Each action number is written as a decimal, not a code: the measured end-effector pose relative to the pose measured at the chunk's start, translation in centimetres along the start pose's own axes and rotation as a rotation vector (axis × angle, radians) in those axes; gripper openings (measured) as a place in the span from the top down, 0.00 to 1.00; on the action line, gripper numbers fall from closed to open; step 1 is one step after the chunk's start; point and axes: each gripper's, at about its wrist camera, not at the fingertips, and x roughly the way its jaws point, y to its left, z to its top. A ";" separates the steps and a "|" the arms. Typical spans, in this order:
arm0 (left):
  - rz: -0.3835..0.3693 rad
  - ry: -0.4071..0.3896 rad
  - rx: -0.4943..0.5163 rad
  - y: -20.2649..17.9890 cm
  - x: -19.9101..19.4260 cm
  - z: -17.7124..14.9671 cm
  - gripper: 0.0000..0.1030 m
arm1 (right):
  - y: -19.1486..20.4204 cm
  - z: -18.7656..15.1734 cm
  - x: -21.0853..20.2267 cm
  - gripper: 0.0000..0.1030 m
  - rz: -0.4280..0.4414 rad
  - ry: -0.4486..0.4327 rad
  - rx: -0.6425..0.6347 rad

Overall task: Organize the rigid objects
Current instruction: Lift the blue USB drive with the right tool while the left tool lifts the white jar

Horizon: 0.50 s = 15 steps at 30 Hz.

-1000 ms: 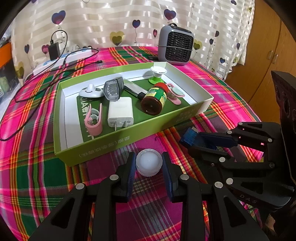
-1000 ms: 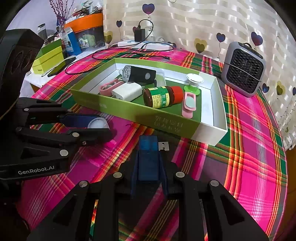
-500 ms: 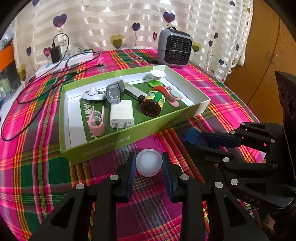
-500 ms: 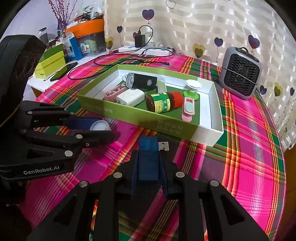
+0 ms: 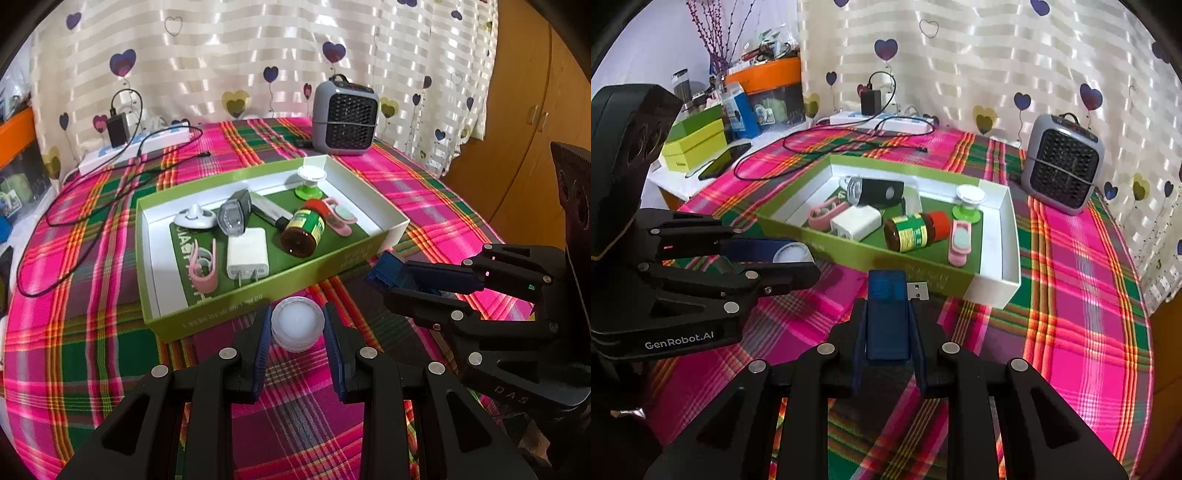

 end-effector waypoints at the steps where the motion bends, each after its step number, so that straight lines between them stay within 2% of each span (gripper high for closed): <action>1: 0.000 -0.002 0.000 0.0 -0.1 0.1 0.74 | 0.0 0.1 -0.1 0.78 0.001 -0.005 0.000; 15: 0.021 -0.045 -0.017 1.6 -0.8 1.9 0.74 | -0.8 1.4 -0.2 0.78 -0.027 -0.015 0.034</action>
